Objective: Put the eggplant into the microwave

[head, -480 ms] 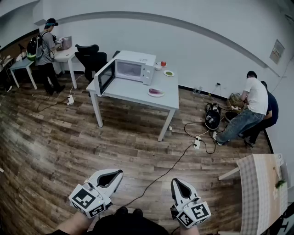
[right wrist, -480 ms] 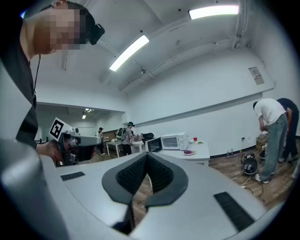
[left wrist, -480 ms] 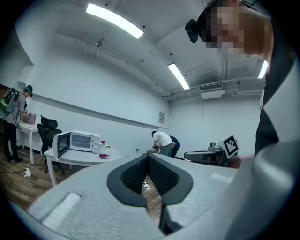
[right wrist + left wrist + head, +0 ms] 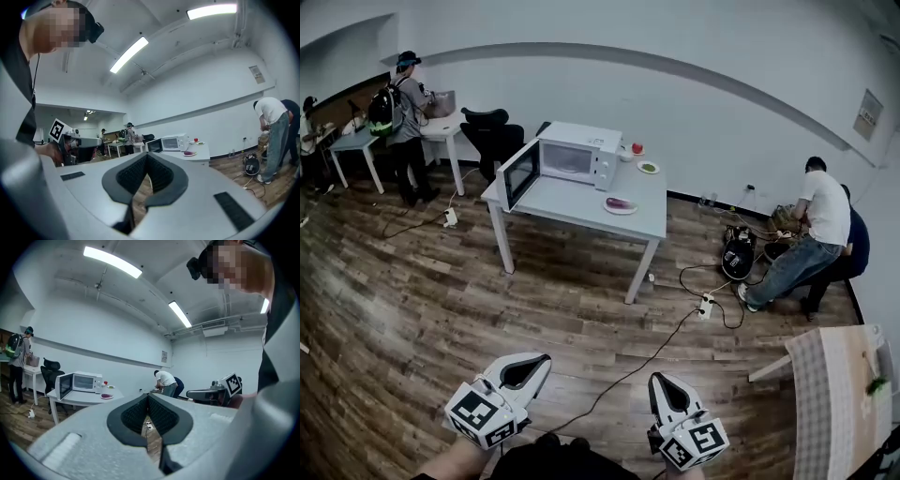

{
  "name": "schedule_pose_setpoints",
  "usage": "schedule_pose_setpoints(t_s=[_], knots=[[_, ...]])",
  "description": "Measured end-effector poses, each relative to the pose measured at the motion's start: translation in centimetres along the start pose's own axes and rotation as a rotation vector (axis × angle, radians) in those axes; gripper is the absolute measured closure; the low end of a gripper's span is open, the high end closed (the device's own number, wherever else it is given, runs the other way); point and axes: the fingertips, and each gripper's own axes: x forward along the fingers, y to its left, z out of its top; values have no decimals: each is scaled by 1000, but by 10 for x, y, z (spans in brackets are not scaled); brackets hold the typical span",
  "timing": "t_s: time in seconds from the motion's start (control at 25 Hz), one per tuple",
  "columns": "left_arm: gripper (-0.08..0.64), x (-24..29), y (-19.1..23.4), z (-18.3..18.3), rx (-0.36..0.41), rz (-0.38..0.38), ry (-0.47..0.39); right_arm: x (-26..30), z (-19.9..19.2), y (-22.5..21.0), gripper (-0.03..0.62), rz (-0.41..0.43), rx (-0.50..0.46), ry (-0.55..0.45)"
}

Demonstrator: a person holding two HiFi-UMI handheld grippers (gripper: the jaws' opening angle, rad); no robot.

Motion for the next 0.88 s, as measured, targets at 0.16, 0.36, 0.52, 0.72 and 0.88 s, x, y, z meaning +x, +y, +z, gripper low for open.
schedule_pose_setpoints(t_s=[0.16, 0.36, 0.52, 0.72, 0.88], knots=[[552, 10, 2, 0, -9, 12, 12, -1, 5, -10, 581, 9, 34, 0], [552, 15, 5, -9, -10, 40, 19, 1, -10, -20, 580, 31, 49, 30], [552, 27, 14, -12, 5, 48, 16, 14, -15, -32, 580, 32, 53, 32], [552, 52, 33, -18, -14, 60, 3, 40, -24, -51, 580, 41, 61, 54], [552, 83, 63, -19, -13, 57, -4, 79, -26, -73, 578, 34, 29, 72]])
